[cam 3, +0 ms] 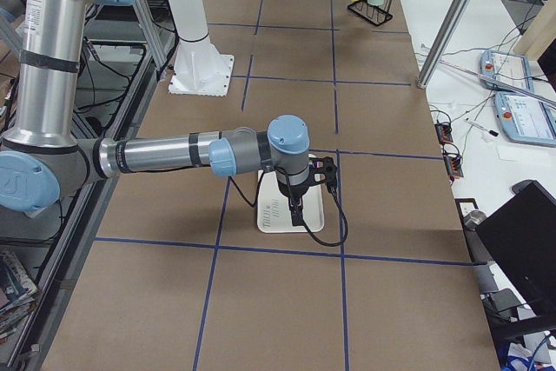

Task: Left arm grabs green cup and hands to right arm on tray

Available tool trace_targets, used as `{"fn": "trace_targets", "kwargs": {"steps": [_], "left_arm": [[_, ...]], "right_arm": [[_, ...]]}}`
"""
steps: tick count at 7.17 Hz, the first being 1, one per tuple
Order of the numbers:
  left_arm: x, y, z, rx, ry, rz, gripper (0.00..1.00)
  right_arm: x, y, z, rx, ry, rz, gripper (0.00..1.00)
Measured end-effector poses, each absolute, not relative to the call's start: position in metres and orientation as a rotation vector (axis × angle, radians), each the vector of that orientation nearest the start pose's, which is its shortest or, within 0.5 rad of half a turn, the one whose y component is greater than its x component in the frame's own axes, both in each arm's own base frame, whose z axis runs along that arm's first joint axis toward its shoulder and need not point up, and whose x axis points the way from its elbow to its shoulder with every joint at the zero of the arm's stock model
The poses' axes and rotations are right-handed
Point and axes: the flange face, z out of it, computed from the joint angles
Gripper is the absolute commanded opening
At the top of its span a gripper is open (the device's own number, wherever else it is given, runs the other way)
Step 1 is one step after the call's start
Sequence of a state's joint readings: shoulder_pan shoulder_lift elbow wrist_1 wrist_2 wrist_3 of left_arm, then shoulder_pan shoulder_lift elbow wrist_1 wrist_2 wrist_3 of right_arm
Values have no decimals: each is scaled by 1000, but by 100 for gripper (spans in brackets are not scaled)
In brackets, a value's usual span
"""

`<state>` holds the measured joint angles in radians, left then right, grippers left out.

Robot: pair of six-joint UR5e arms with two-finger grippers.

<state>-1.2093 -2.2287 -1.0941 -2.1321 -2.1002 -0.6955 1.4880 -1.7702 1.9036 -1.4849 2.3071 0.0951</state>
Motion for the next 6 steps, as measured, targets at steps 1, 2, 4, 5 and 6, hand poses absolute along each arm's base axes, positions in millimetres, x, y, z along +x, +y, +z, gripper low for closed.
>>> {"fn": "trace_targets", "kwargs": {"steps": [1,2,4,5,6], "left_arm": [[172,-749,416,375,847,-118,26],[150,-735,403,375,902,-112,26],[124,-710,364,340,978,-121,26],[126,-701,351,310,1009,-168,26],[144,-689,345,277,1055,-220,26]], "right_arm": [[32,-422,577,143,-749,-69,100],[32,-422,577,143,-749,-69,100],[31,-422,575,142,-753,-59,100],[29,-423,567,144,-770,-34,100],[22,-425,553,168,-798,-7,100]]}}
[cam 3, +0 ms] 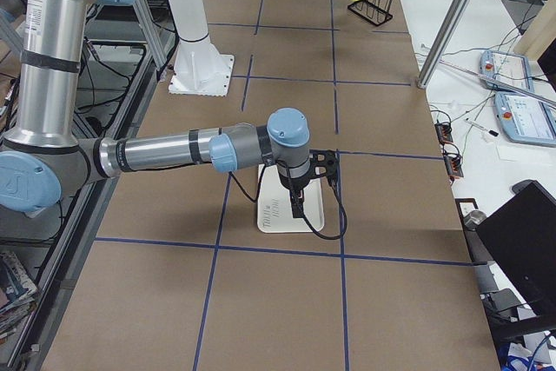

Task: Left arm grabs green cup and hands to right arm on tray

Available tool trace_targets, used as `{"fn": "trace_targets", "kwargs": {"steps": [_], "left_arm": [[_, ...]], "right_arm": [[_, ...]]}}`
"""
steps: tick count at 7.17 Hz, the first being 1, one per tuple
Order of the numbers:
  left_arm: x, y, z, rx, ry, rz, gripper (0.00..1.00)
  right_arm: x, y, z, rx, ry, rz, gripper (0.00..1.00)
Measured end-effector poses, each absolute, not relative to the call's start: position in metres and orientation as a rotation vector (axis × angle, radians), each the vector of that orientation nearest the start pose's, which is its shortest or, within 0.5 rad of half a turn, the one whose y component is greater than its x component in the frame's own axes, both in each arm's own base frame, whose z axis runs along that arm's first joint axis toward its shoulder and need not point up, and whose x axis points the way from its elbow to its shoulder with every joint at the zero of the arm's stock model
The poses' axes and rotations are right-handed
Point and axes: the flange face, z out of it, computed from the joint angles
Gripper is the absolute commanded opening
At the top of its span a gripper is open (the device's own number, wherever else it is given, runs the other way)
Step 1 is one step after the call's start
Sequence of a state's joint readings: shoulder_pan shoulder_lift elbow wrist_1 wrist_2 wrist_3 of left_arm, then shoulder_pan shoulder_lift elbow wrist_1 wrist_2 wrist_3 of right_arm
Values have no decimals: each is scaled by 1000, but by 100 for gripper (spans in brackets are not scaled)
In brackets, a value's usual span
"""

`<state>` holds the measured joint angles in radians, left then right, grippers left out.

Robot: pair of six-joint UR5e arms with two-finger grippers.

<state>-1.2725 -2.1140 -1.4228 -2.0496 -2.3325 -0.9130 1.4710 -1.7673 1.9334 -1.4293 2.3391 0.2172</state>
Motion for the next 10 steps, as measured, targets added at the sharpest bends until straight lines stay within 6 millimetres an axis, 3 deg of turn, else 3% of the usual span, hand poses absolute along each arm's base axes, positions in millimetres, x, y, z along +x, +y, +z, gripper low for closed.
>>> {"fn": "trace_targets", "kwargs": {"steps": [1,4,7,10], "left_arm": [[171,-675,341,248,1116,-266,26],[224,-630,313,150,1330,-395,26],[277,-566,269,-11,1526,-441,26],[309,-517,231,-121,1659,-457,26]], "right_arm": [[7,-428,538,207,-832,20,100],[-68,-427,484,306,-1025,97,100],[-139,-443,393,265,-1274,197,100],[-203,-424,318,235,-1550,221,100]]}}
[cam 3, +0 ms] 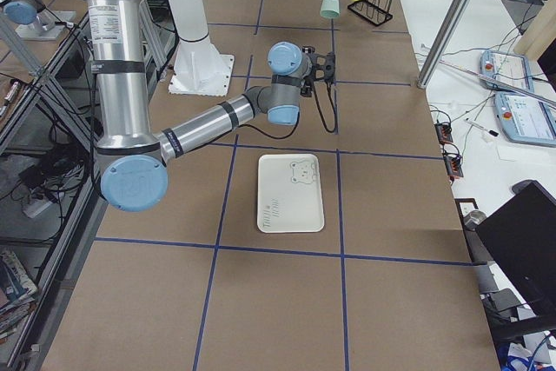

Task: Left arm grabs green cup and hands to right arm on tray

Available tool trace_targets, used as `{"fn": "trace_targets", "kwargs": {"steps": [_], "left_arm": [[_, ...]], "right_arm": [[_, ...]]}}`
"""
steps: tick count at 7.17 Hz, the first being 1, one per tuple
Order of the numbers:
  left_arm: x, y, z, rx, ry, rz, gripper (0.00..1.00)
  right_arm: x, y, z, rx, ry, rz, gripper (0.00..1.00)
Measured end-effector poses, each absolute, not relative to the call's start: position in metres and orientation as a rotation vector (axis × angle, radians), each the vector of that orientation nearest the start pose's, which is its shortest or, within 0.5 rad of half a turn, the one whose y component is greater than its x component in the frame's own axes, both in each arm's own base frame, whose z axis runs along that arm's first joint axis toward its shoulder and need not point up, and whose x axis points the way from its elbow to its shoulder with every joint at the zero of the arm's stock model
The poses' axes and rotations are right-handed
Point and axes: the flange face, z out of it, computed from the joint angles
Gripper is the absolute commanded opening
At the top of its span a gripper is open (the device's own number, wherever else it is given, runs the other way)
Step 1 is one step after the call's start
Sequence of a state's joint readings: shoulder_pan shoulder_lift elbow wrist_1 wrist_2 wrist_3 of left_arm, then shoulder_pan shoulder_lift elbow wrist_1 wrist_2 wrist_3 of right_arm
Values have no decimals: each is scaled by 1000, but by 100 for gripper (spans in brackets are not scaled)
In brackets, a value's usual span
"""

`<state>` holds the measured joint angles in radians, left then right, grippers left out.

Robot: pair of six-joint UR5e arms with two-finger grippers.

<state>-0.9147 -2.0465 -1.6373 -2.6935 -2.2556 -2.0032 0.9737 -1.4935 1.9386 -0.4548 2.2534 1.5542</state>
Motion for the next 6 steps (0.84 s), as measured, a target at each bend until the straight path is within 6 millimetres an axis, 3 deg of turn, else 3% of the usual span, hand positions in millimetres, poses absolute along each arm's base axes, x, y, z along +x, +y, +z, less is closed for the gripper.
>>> {"fn": "trace_targets", "kwargs": {"steps": [4,6], "left_arm": [[349,-451,204,-180,1863,-386,26],[368,-417,196,-187,1969,-315,26]], "right_arm": [[-287,-393,244,215,-1766,106,100],[-305,-382,228,214,-1837,112,100]]}}
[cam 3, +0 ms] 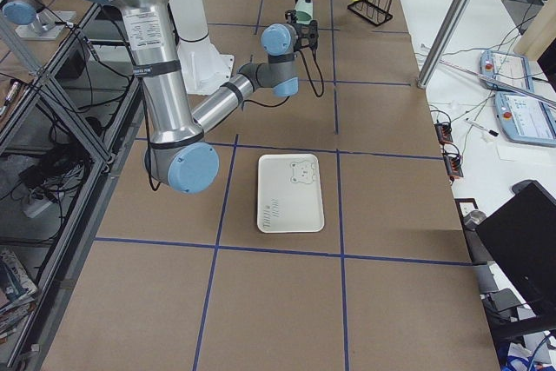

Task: Left arm grabs green cup and hands to right arm on tray

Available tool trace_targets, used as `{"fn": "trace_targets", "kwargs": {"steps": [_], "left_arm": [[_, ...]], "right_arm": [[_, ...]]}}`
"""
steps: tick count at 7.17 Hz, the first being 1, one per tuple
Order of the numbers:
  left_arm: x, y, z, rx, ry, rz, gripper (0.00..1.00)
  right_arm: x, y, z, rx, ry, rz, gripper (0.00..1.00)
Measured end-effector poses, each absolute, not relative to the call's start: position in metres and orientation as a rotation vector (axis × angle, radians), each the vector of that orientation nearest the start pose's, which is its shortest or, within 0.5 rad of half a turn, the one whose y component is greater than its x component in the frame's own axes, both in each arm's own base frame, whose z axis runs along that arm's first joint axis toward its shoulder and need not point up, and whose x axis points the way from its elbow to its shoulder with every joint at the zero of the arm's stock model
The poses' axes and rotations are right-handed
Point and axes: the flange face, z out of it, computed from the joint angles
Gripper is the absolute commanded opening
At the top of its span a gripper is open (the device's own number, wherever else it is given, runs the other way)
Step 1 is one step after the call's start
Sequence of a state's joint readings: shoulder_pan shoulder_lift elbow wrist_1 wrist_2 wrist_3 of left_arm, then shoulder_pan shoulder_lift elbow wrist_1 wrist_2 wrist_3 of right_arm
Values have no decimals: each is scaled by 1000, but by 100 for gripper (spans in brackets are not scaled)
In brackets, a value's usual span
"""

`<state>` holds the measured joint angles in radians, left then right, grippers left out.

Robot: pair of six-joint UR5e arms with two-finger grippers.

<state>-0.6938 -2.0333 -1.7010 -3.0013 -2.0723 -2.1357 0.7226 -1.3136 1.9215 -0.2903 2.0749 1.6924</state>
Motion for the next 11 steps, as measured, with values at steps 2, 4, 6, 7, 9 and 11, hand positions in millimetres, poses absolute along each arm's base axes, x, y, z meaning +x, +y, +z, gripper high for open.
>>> {"fn": "trace_targets", "kwargs": {"steps": [2,4,6,7,9,11], "left_arm": [[374,-400,193,-229,2045,-293,26],[384,-385,191,-292,2104,-318,26],[392,-376,190,-311,2123,-327,25],[393,-376,190,-314,2123,-329,25],[394,-375,191,-317,2123,-330,25],[394,-374,190,-319,2125,-329,25]], "right_arm": [[-315,-363,224,219,-2006,150,100],[-328,-348,220,212,-2098,182,100],[-338,-339,210,200,-2132,184,100],[-344,-336,205,196,-2147,191,100],[-357,-328,194,187,-2176,215,100],[-363,-326,188,181,-2188,222,100]]}}
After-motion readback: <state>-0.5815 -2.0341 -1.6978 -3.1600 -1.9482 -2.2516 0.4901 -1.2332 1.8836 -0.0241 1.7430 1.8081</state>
